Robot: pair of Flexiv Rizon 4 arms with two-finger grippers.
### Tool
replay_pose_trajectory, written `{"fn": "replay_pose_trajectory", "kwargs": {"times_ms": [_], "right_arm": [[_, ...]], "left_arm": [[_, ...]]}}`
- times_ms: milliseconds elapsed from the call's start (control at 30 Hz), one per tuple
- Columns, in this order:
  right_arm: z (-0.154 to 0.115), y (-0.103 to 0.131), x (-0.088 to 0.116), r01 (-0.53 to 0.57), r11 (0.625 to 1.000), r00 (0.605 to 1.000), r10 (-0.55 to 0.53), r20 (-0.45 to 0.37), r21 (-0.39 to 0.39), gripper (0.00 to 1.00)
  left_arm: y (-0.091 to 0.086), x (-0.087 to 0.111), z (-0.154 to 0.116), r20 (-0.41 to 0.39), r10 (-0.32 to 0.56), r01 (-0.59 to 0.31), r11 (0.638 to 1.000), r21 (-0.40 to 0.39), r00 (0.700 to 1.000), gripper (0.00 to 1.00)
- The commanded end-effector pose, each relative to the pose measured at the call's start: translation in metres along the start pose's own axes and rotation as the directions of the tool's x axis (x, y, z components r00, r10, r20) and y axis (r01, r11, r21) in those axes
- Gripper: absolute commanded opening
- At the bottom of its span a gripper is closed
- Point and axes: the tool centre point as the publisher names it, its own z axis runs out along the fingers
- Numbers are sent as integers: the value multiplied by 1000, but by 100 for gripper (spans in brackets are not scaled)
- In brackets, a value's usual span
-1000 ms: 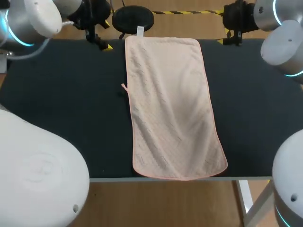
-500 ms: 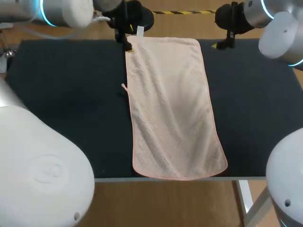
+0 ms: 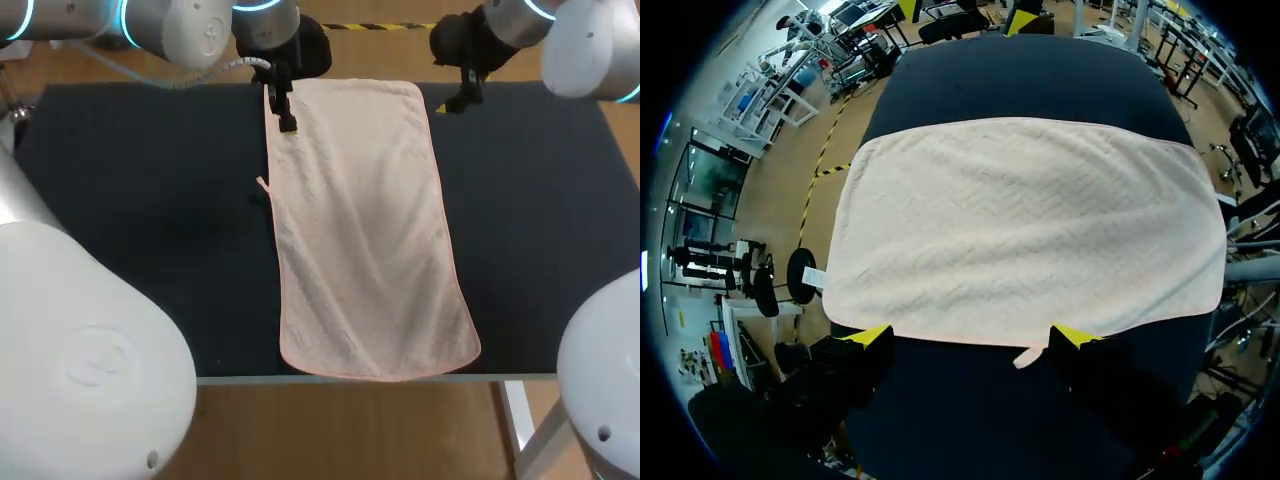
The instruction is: Fold the towel
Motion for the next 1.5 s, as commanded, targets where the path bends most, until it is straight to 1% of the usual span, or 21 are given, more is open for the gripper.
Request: {"fn": "replay_pose_trajectory", "kwargs": {"times_ms": [33,133,233,300,433,500,633,733,833,900,967,1133,1233,1300,1400,1500], "right_arm": [[7,6,3,5,996,997,2,-71,93,100],[16,8,15,5,996,996,4,-94,92,100],[26,12,30,6,995,993,6,-116,96,100],[29,14,38,-3,994,992,17,-128,107,100],[38,14,52,-42,995,984,56,-166,87,100],[43,14,58,-45,995,982,61,-178,92,100],[51,16,68,-71,995,975,85,-206,72,100],[59,18,78,-47,997,967,60,-249,58,100],[67,20,90,-5,998,946,23,-324,56,100],[73,19,97,31,997,936,-3,-353,72,100],[79,17,102,32,996,929,1,-371,83,100],[98,5,105,-2,992,914,52,-403,125,100],[107,-1,100,-15,988,917,76,-392,155,100],[110,-6,96,-42,986,920,101,-379,161,100],[116,-12,91,-50,985,919,111,-377,167,100],[120,-16,91,-45,984,915,109,-388,170,100]], "left_arm": [[-3,9,6,-39,31,-32,999,-16,999,100],[-2,18,12,-50,41,-42,999,-20,998,100],[3,25,23,-60,42,-44,999,-22,997,100],[7,27,31,-63,43,-44,999,-23,997,100],[14,31,46,-76,40,-43,999,-34,996,100],[17,32,53,-83,37,-41,998,-41,996,100],[21,35,63,-87,47,-51,998,-46,995,100],[24,35,72,-110,25,-30,998,-47,994,100],[26,35,77,-119,7,-14,998,-59,993,100],[27,35,77,-118,-5,-3,998,-63,993,100],[28,35,78,-118,-25,19,999,-47,993,100],[27,39,82,-114,-31,26,999,-40,993,100],[26,40,87,-108,-34,31,999,-31,994,100],[26,40,91,-107,-28,25,999,-28,994,100],[23,40,97,-108,-1,-4,999,-45,994,100],[23,39,103,-114,6,-12,998,-54,993,100]]}}
